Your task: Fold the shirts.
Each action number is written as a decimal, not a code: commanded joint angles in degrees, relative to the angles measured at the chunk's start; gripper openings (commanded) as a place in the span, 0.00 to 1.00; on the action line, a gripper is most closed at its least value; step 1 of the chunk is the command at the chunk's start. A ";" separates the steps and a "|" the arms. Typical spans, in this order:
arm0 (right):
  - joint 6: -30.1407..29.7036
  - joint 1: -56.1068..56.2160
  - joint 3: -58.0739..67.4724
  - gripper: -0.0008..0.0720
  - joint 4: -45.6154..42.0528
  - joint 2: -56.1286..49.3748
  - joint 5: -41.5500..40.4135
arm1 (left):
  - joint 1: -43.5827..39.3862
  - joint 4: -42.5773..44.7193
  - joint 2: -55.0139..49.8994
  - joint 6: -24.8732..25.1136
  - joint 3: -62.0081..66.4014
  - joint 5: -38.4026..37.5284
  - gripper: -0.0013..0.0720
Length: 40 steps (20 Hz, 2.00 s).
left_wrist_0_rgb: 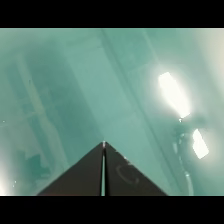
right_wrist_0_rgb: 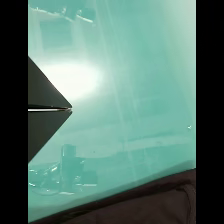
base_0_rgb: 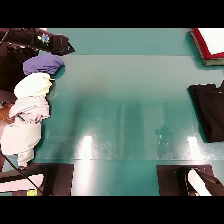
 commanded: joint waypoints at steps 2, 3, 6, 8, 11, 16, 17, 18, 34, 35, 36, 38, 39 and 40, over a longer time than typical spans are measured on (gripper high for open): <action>-0.02 0.02 0.07 0.03 0.02 0.04 -0.35 | -0.02 2.95 -0.13 0.70 0.02 6.82 0.20; -0.02 0.02 0.07 0.03 0.04 0.04 -0.44 | -0.02 9.51 -0.39 -0.09 0.00 9.60 0.73; -0.02 0.04 0.07 0.03 0.31 0.04 -0.15 | 1.16 32.65 -3.82 -9.75 0.02 15.93 0.89; 0.00 0.04 0.07 0.03 0.50 0.04 0.28 | 5.16 35.67 -8.52 -12.22 0.02 18.05 0.90; 0.00 0.04 0.07 0.03 0.48 0.04 1.73 | 11.47 35.28 -16.41 -12.66 0.02 19.98 0.90; 0.00 0.04 0.04 0.03 0.48 0.04 2.62 | 16.63 35.28 -25.05 -12.41 0.09 29.51 0.90; 0.00 0.04 0.04 0.03 0.46 0.04 2.62 | 16.79 35.39 -26.10 -11.91 0.07 30.73 0.90; 0.00 0.04 0.04 0.03 0.46 0.04 2.60 | 16.83 35.54 -27.19 -10.51 0.09 31.26 0.89; 0.15 0.04 8.13 0.03 0.50 0.04 -1.64 | 14.86 13.68 -21.81 2.93 19.50 22.71 0.05; 0.15 0.04 11.04 0.03 0.50 0.02 -3.54 | 13.90 4.68 -17.70 10.78 19.58 23.08 0.05; 0.15 0.04 13.73 0.03 0.52 0.02 -5.70 | 12.68 -5.27 -13.57 18.78 19.58 21.51 0.05; 0.17 0.04 17.92 0.03 0.52 -0.17 -9.29 | 10.16 -20.20 -6.99 27.28 19.28 14.05 0.05; 0.17 0.04 20.31 0.03 0.52 -0.79 -9.62 | 8.44 -25.97 -4.28 28.70 18.82 9.53 0.05; 0.17 0.04 22.67 0.03 0.55 -1.68 -8.98 | 6.27 -29.83 -1.88 29.20 17.84 5.97 0.05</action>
